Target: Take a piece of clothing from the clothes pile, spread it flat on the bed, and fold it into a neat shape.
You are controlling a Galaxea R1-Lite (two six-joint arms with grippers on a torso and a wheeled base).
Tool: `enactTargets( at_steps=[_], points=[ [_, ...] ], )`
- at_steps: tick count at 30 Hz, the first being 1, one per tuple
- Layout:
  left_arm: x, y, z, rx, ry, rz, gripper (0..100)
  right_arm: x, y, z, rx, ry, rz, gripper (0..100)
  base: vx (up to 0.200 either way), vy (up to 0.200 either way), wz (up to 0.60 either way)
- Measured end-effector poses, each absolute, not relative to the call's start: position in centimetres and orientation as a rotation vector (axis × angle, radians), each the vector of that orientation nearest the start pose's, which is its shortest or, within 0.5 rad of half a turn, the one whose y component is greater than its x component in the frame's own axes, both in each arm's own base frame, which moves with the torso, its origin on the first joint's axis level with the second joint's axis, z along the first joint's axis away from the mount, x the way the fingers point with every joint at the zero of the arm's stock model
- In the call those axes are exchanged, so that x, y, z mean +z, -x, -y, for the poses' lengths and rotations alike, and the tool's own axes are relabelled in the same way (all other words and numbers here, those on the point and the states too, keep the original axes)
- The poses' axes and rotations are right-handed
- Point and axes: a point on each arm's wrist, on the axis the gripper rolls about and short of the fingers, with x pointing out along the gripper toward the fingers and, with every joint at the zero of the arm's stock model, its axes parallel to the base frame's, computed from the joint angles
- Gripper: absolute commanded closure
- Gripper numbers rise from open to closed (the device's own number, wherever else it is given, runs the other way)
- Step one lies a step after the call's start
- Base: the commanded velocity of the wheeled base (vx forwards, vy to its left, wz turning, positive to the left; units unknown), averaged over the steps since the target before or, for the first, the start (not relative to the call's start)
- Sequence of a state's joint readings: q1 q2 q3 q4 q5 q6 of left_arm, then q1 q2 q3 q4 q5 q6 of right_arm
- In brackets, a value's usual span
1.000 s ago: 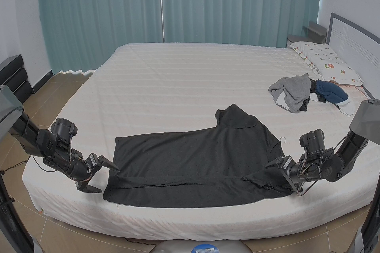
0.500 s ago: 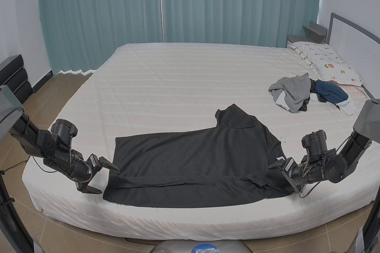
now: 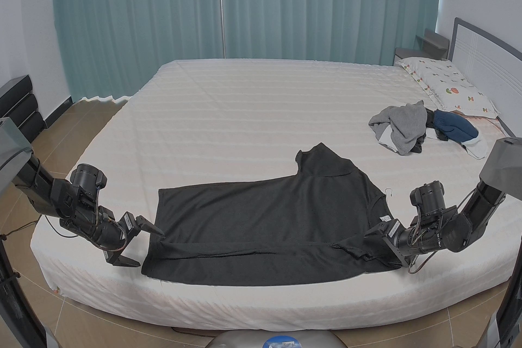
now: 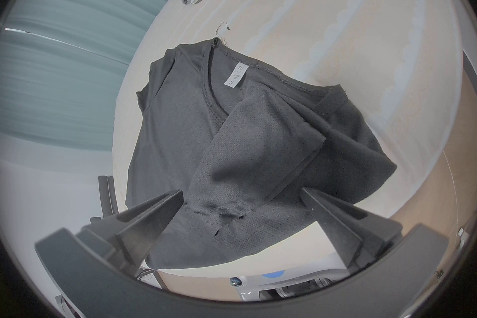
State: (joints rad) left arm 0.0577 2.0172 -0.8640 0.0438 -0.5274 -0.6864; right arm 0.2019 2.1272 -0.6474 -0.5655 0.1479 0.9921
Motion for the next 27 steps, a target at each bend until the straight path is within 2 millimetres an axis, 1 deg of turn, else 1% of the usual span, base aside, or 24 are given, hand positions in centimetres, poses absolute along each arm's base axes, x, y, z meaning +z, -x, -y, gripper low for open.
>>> enactTargets(
  at_steps=[2, 3, 11, 17, 23, 27],
  points=[
    [4.9, -30.6, -0.6, 0.0, 0.942, -1.274, 0, 0.4, -30.7, -6.6, -0.161, -0.885, -1.0, 0, 0.0, 0.0, 0.0],
    [4.9, -30.6, -0.6, 0.0, 0.941, -1.274, 0, 0.3, -30.8, -6.6, -0.163, -0.886, -1.0, 100, 0.0, 0.0, 0.0],
    [4.9, -30.6, -0.6, -0.001, 0.941, -1.273, 0, 0.1, -31.3, -6.5, -0.192, -0.879, -0.961, 100, 0.0, 0.0, 0.0],
    [4.9, -30.6, -0.6, -0.001, 0.941, -1.273, 0, 0.1, -31.1, -6.4, -0.198, -0.88, -0.964, 100, 0.0, 0.0, 0.0],
    [4.9, -30.6, -0.6, -0.001, 0.941, -1.273, 0, 1.0, -30.7, -6.4, -0.199, -0.901, -0.952, 100, 0.0, 0.0, 0.0],
    [4.9, -30.6, -0.6, -0.001, 0.941, -1.273, 0, 2.0, -30.3, -6.4, -0.188, -0.911, -0.936, 100, 0.0, 0.0, 0.0]
  ],
)
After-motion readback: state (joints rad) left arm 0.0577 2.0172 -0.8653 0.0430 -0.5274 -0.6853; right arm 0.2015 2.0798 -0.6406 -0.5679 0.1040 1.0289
